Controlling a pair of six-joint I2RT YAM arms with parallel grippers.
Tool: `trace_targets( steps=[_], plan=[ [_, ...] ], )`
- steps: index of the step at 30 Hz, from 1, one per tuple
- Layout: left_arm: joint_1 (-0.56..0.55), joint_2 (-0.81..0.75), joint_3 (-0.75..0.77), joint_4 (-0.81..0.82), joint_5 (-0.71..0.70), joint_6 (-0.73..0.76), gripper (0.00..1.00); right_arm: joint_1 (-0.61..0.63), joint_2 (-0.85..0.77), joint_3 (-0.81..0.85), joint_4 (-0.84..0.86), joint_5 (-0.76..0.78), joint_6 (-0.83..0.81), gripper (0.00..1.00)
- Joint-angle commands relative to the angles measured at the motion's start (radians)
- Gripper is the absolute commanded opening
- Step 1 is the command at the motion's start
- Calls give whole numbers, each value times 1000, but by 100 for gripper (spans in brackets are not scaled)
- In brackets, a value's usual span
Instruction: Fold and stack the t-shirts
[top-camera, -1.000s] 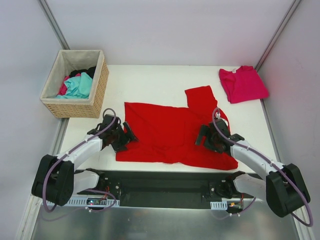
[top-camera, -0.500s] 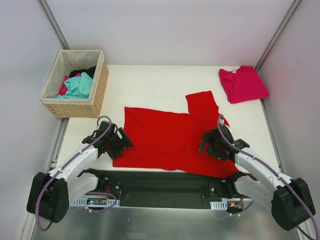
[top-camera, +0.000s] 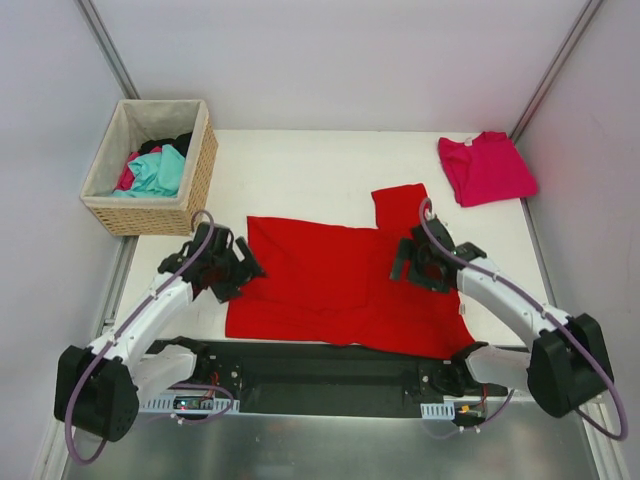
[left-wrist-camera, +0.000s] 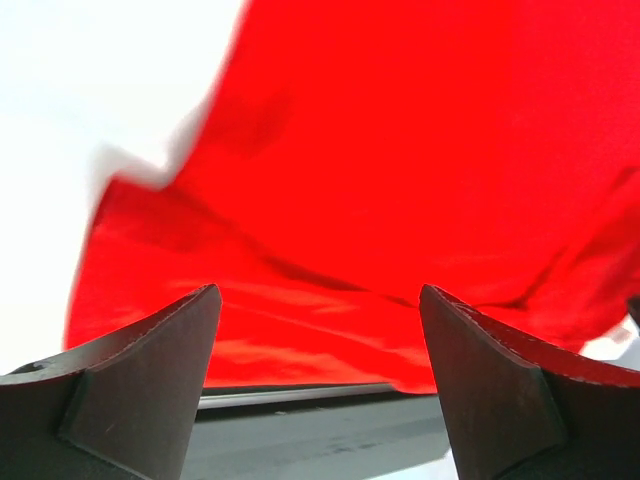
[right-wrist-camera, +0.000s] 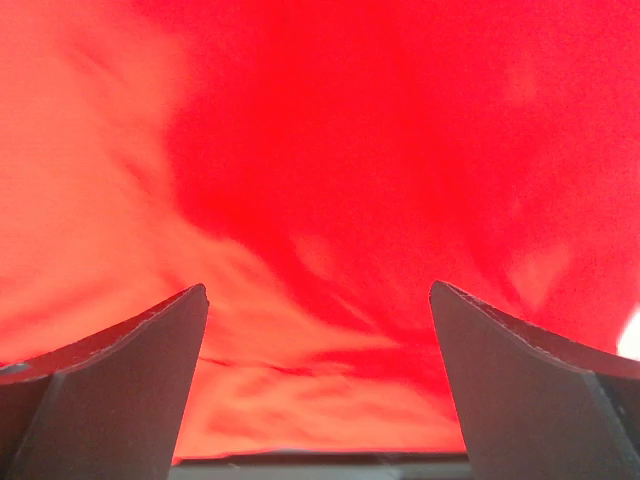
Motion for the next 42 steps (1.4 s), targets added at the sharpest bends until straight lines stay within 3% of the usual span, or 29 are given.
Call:
trace_targets(
  steps=[1, 8, 14, 21, 28, 34, 42],
  plan=[
    [-12, 108, 206, -4, 13, 84, 82, 5, 126, 199, 29, 59, -97, 97],
    [-10, 379, 513, 17, -55, 176, 87, -56, 396, 461, 75, 36, -169, 97],
    [34, 577, 636, 25, -56, 155, 86, -190, 509, 579, 115, 7, -184, 97],
    [88, 726, 722, 40, -63, 147, 86, -300, 611, 693, 136, -62, -226, 97],
    [93, 840, 791, 63, -26, 138, 85, -317, 769, 877, 123, -130, -254, 97],
    [105, 895, 834, 66, -30, 132, 84, -345, 899, 1023, 97, -142, -243, 98],
    [123, 872, 791, 81, -15, 109, 84, -417, 950, 1043, 216, -141, -240, 99]
  ],
)
